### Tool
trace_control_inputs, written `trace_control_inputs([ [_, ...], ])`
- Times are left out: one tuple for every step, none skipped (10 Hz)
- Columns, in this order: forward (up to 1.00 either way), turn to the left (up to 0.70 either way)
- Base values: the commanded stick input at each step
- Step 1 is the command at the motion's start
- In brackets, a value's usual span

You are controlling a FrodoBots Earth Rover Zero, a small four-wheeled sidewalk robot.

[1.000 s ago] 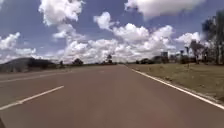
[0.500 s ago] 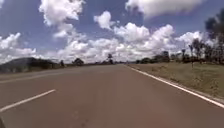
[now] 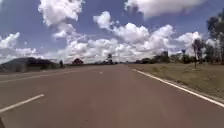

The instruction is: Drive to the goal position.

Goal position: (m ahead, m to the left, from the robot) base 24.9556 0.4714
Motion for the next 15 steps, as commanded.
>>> trace_control_inputs([
  [1.00,0.00],
  [1.00,0.00],
  [1.00,0.00],
  [1.00,0.00],
  [1.00,0.00],
  [1.00,0.00],
  [1.00,0.00],
  [1.00,0.00],
  [1.00,0.00],
  [1.00,0.00],
  [1.00,0.00],
  [1.00,0.00],
  [1.00,0.00],
  [1.00,0.00],
  [1.00,0.00],
])
